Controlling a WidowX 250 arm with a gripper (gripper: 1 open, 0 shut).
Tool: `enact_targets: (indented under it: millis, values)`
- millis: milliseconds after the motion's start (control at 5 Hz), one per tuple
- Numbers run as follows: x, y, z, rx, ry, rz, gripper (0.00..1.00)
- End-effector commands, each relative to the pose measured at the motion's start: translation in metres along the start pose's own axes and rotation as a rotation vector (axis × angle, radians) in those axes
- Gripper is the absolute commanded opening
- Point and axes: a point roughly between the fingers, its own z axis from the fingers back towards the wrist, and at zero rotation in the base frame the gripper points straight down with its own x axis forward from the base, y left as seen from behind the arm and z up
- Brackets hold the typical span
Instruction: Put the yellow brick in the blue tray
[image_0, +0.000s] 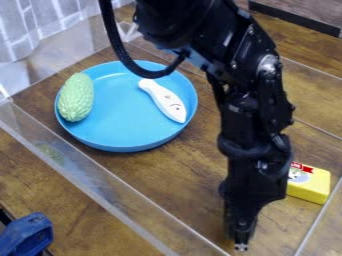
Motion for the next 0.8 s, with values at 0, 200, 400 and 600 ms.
enact_targets:
  millis: [0, 200, 400, 600]
  values:
    - [-0.003, 0.007, 0.02, 0.037, -0.029, 0.02, 0.0]
    - [-0.009, 0.011, 0.026, 0.04, -0.026, 0.043, 0.0]
    - [-0.012, 0.015, 0.036, 0.049, -0.014, 0.085, 0.0]
    - [-0.014, 0.018, 0.043, 0.053, -0.004, 0.116, 0.0]
